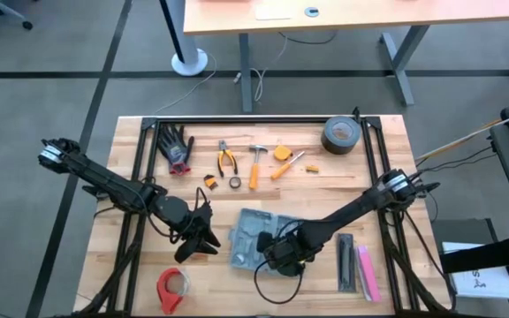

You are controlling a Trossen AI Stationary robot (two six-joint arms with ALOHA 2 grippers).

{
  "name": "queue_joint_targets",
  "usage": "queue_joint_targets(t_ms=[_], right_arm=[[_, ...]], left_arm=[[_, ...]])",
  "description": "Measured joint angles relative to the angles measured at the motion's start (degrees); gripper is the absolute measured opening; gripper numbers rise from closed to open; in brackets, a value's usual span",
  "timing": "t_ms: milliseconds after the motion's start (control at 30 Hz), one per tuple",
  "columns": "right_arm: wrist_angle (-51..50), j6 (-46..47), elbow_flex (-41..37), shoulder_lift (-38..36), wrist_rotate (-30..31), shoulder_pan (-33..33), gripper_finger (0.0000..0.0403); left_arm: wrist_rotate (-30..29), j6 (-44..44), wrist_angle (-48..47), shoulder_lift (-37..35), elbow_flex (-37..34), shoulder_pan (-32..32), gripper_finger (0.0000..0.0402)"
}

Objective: Prefit tool cases
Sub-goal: Put the flathead screwdriver into the gray tool box

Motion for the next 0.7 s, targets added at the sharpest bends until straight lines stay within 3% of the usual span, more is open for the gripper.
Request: queue_joint_targets(t_ms=[367,700], right_arm=[[1.9,0.7,0.0,1.9,0.0,-0.5,0.0005],[-1.0,6.7,2.1,0.6,0.1,-0.5,0.0046]], left_arm=[[0.0,-0.4,0.0,0.0,0.0,0.0,0.0137],[0.0,-0.4,0.0,0.0,0.0,0.0,0.0141]])
